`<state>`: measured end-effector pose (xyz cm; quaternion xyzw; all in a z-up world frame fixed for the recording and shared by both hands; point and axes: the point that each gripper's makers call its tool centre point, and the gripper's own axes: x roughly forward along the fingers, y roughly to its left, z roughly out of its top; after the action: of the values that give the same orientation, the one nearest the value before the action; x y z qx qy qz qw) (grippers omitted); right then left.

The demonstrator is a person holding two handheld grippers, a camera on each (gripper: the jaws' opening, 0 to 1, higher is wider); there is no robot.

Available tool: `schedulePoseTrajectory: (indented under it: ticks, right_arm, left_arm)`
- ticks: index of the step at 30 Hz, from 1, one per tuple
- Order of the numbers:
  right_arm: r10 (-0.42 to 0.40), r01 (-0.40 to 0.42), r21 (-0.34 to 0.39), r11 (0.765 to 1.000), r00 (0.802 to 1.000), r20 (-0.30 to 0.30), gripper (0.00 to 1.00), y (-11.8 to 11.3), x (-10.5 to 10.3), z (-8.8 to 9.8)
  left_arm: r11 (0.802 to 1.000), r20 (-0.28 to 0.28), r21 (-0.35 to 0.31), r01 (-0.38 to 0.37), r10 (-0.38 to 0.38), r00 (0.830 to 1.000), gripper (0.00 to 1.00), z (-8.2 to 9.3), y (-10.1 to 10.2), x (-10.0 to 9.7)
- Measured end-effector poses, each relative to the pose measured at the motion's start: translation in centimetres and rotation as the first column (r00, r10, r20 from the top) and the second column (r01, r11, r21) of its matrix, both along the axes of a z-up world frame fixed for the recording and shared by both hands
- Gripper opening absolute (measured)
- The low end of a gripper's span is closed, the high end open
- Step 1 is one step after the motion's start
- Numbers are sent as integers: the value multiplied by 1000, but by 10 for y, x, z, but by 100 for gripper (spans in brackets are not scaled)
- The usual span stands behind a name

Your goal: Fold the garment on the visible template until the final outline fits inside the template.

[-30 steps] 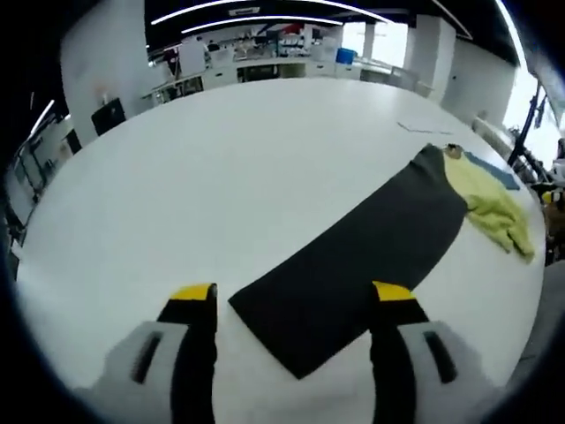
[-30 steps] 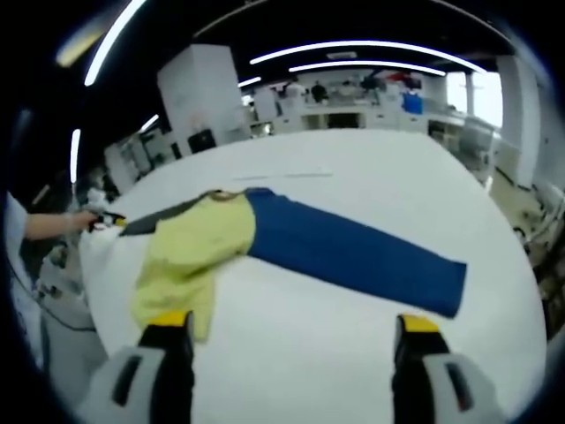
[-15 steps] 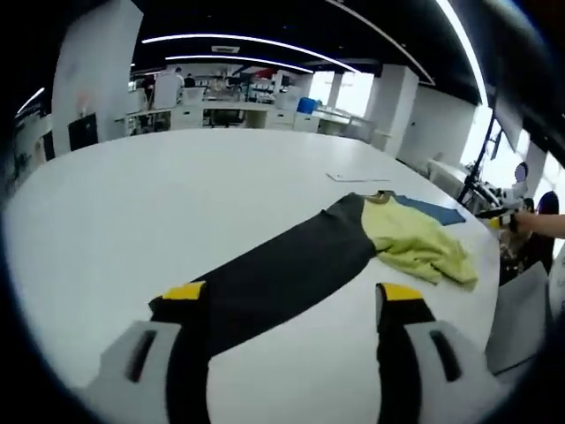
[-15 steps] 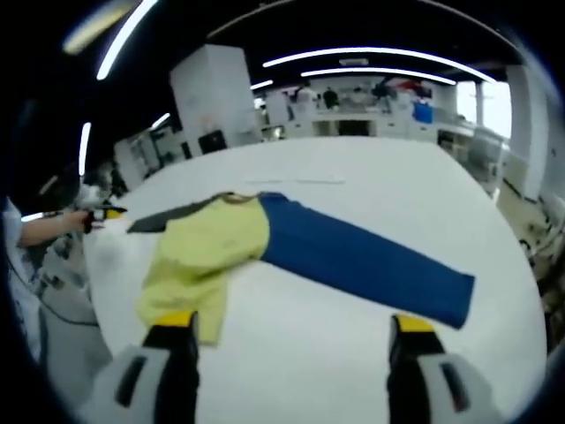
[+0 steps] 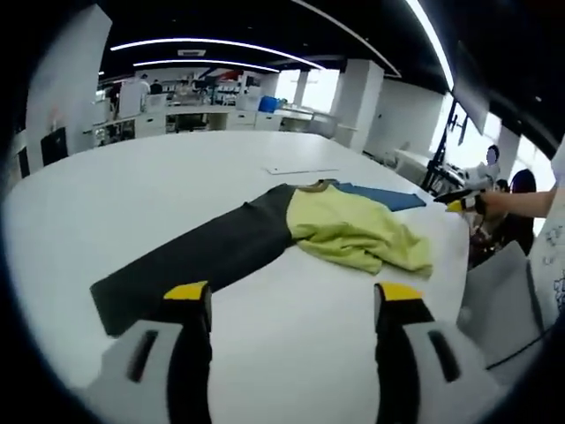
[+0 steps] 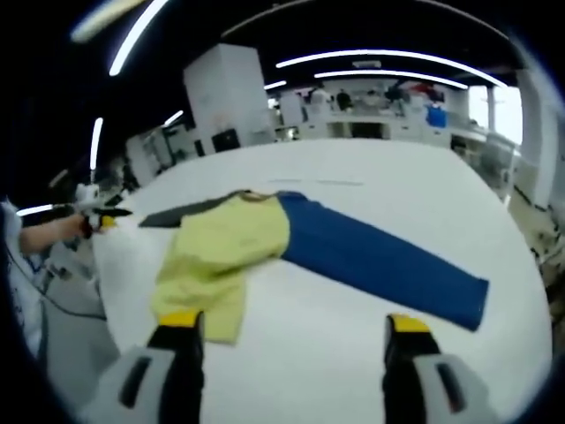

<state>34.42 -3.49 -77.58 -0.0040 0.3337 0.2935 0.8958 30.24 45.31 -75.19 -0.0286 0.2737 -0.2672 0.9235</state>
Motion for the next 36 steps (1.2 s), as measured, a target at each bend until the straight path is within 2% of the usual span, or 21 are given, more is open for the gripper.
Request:
schedulePoseTrajectory:
  ticks: [4, 7, 14, 16, 20, 22, 28, 36]
  right_arm:
    - [24, -24, 4, 1000, 1000, -9, 79, 10, -6, -5]
    - [42, -42, 15, 999, 999, -25, 75, 15, -8, -11]
    - [113, -111, 25, 993, 991, -69, 59, 42, -17, -26]
    - [130, -128, 24, 991, 989, -75, 57, 52, -20, -29]
    - [174, -172, 30, 985, 980, -95, 54, 67, -21, -40]
    - [181, -178, 40, 983, 978, -104, 52, 73, -24, -42]
    - [201, -195, 55, 979, 970, -136, 41, 82, -30, -52]
    - [204, -191, 92, 977, 964, -170, 26, 86, -36, -61]
  left_arm:
    - [999, 6, -22, 40, -40, 999, 67, -1, -24, -11]
    - [998, 0, -41, 56, -56, 998, 68, -4, -39, -18]
    - [996, 3, -47, 73, -73, 997, 68, -13, -65, -27]
    - [996, 2, -47, 78, -78, 997, 67, -18, -65, -26]
    - [994, -3, -41, 105, -105, 994, 67, -20, -89, -37]
    - [993, -8, -37, 113, -113, 994, 67, -21, -89, -38]
    - [988, -4, -34, 149, -149, 989, 67, -23, -116, -52]
    - [983, -11, -19, 181, -181, 983, 66, -31, -139, -56]
